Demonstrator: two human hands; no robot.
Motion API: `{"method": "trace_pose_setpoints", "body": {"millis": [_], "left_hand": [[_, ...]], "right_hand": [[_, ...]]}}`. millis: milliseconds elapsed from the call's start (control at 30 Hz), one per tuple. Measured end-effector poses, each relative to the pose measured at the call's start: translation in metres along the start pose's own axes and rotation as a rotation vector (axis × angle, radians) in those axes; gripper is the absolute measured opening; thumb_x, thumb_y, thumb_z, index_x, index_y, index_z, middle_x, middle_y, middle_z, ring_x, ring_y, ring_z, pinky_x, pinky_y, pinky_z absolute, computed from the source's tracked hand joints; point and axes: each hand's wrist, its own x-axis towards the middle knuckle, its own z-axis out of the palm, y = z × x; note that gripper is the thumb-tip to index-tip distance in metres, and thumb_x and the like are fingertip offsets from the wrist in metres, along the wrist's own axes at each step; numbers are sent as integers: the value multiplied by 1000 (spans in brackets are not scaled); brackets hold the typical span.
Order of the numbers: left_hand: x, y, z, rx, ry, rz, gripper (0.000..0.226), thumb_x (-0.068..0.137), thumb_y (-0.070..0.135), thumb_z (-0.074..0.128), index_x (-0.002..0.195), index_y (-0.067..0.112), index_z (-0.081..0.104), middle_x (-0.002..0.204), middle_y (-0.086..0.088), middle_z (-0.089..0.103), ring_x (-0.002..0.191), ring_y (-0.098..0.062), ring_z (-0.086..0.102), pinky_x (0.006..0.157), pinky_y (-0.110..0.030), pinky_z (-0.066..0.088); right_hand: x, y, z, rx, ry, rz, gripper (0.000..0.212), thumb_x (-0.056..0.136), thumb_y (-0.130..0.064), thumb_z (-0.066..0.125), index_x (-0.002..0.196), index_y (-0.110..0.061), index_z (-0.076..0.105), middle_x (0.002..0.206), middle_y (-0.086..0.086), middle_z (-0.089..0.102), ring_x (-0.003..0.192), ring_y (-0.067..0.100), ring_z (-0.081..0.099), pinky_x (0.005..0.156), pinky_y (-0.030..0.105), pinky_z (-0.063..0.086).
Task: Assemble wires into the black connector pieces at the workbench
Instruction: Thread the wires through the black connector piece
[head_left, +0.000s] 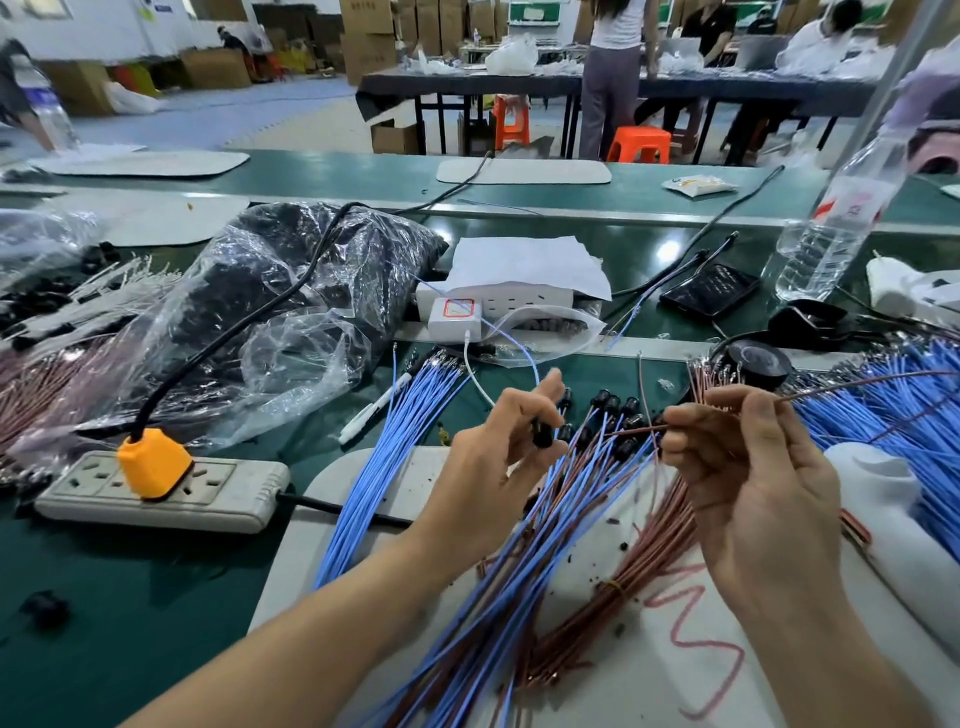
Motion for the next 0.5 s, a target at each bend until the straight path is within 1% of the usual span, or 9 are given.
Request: {"method": "trace_pose_setpoints", "body": {"millis": [33,100,133,167,233,267,333,433,500], "left_hand": [[0,0,0,-3,8,-1,28,90,0,58,97,25,50,128,-3,57,119,-7,57,96,-23,48],[-2,-1,1,12,26,-13,16,87,10,64,96,23,60,106,-1,71,97,-11,69,86,-29,56],[-2,-1,1,27,27,-18,12,85,17,65,97,20,65,94,3,73,86,-12,72,80,-30,57],[-3,-1,1,41,26,-23,15,84,22,65,98,16,68,86,7,73,77,-11,72,75,-29,58],[-3,-1,0,72,3,-24,20,84,25,64,100,13,69,83,10,72,68,-8,70,68,-24,56],[-2,0,-1,107,-5,-11,20,84,26,65,101,15,70,84,10,72,67,-8,69,64,-22,55],[-1,0,-2,216,-9,30,19,84,26,67,101,19,70,85,9,72,69,-12,66,59,-22,49],[1,1,-3,324,17,80,20,82,25,70,101,23,72,87,18,68,76,-16,53,65,-15,40],[2,2,-3,350,19,115,21,82,25,70,102,21,72,85,19,66,79,-16,47,71,-19,41]], "right_hand": [[0,0,0,-5,-8,-8,24,96,-24,42,85,-9,58,69,8,71,57,18,65,58,22,54],[-2,0,2,-33,-31,-36,24,96,-25,42,85,-9,58,69,8,71,56,19,65,58,22,54],[-4,0,3,-57,-45,-53,24,95,-26,43,86,-10,57,70,8,71,57,19,65,59,23,54],[-5,0,4,-85,-60,-71,24,95,-27,43,86,-11,58,70,8,71,57,20,65,59,23,54],[-8,0,6,-136,-85,-105,24,95,-28,44,84,-17,62,72,8,71,58,21,65,59,23,54],[-9,1,7,-153,-93,-120,25,95,-28,43,83,-19,63,72,8,71,58,21,65,59,23,54],[-10,0,8,-174,-104,-139,25,95,-28,43,83,-21,64,73,8,71,58,22,65,59,23,54],[-11,-1,9,-205,-117,-160,23,95,-29,45,84,-21,63,73,9,71,58,22,65,59,24,54],[-12,-1,10,-222,-126,-168,23,95,-29,45,85,-20,63,73,9,70,58,23,65,59,24,54]]}}
